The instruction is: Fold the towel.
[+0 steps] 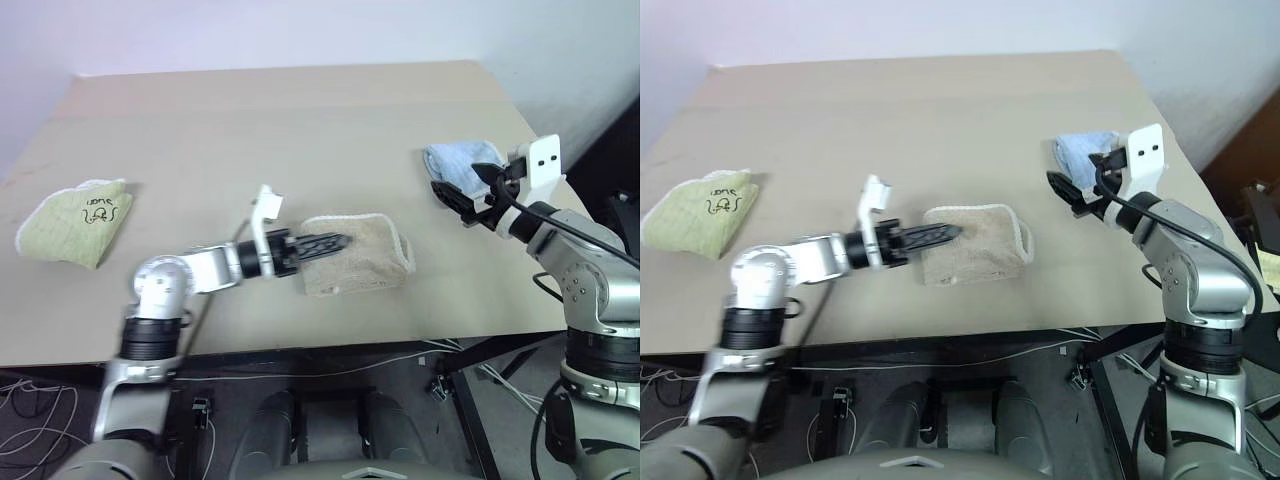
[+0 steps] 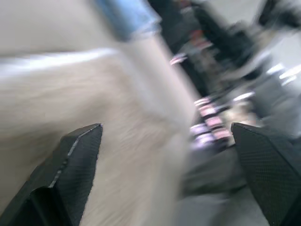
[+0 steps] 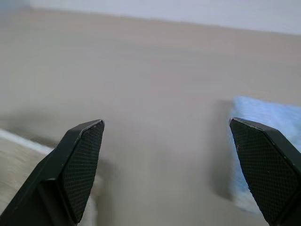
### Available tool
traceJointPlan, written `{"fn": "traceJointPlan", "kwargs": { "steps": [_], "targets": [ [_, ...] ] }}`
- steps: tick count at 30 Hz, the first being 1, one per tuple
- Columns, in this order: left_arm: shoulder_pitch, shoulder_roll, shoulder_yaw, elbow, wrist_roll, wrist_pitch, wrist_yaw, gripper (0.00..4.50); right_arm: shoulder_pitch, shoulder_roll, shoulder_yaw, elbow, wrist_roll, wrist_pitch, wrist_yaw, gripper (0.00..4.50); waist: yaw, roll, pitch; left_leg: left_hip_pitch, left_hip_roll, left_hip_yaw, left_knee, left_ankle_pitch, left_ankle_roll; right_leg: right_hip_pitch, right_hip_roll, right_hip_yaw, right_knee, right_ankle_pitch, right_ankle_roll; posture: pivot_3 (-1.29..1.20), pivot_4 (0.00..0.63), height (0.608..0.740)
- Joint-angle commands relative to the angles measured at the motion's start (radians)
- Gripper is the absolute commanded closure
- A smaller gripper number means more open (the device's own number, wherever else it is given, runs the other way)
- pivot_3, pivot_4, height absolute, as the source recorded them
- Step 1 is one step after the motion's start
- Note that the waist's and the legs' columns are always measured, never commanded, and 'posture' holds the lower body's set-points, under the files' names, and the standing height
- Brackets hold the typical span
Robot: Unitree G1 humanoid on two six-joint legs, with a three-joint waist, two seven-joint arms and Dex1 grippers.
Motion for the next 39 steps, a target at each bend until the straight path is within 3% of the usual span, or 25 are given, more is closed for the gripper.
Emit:
{"fn": "traceJointPlan", "kwargs": {
  "steps": [1, 4, 7, 14, 19, 27, 34, 39],
  "targets": [
    [-0.005, 0.046, -0.046, -0.081, 0.225, -0.365, -0.206, 0.02, -0.033, 0.058, 0.053, -0.055, 0.068, 0.021, 0.017, 0.19, 0.006, 0.0, 0.0, 0.0, 0.0, 0.0, 0.0, 0.0, 0.0, 0.0, -0.001, 0.0, -0.001, 0.0, 0.0, 0.0, 0.15, 0.74],
    [-0.028, 0.017, -0.049, -0.017, 0.3, -0.507, -0.266, 0.0, -0.049, 0.111, 0.107, -0.045, 0.063, 0.011, -0.001, 0.93, 0.009, 0.0, 0.0, -0.002, -0.001, 0.0, 0.0, -0.002, -0.002, 0.0, -0.006, 0.0, -0.003, 0.0, -0.001, 0.0, 0.15, 0.74],
    [-0.069, -0.058, -0.048, 0.073, 0.345, -0.59, -0.28, 0.56, -0.061, 0.148, 0.162, -0.021, 0.039, -0.014, -0.007, 1.94, 0.016, 0.0, 0.0, -0.002, -0.002, 0.0, 0.0, -0.002, -0.001, -0.001, -0.006, 0.0, -0.003, 0.0, 0.0, 0.0, 0.15, 0.74],
    [-0.123, -0.153, -0.099, 0.208, 0.423, -0.675, -0.374, 2.96, -0.087, 0.181, 0.2, 0.021, 0.031, -0.048, 0.008, 4.44, 0.017, 0.0, 0.0, -0.003, -0.001, 0.0, 0.0, -0.001, 0.001, -0.003, -0.002, -0.001, -0.001, 0.002, 0.004, 0.0, 0.15, 0.74],
    [-0.146, -0.185, -0.125, 0.287, 0.487, -0.734, -0.411, 4.43, -0.088, 0.19, 0.22, 0.039, 0.032, -0.063, 0.019, 4.5, 0.009, 0.0, 0.0, -0.003, -0.001, 0.0, 0.001, -0.001, 0.002, -0.003, -0.001, 0.0, 0.001, 0.003, 0.005, 0.0, 0.15, 0.74],
    [-0.112, -0.261, -0.208, 0.316, 0.539, -0.785, -0.503, 4.43, -0.037, 0.195, 0.236, 0.057, 0.036, -0.057, 0.038, 4.5, 0.001, 0.0, 0.0, -0.003, -0.001, 0.0, 0.002, -0.001, 0.002, -0.002, -0.001, -0.001, 0.001, 0.004, 0.007, 0.0, 0.15, 0.74],
    [-0.076, -0.266, -0.28, 0.355, 0.649, -0.833, -0.51, 4.43, 0.044, 0.213, 0.308, 0.134, -0.026, -0.105, 0.053, 4.5, -0.001, 0.0, 0.0, -0.001, 0.0, 0.0, 0.002, -0.001, 0.002, -0.002, 0.0, 0.0, 0.004, 0.004, 0.007, 0.0, 0.15, 0.74],
    [-0.032, -0.245, -0.346, 0.43, 0.758, -0.905, -0.52, 4.43, 0.05, 0.29, 0.304, 0.297, -0.05, -0.153, 0.031, 4.5, -0.004, 0.0, 0.0, 0.0, 0.0, 0.0, 0.003, -0.001, 0.002, -0.001, 0.001, 0.0, 0.005, 0.004, 0.007, 0.0, 0.15, 0.74]
  ]
}}
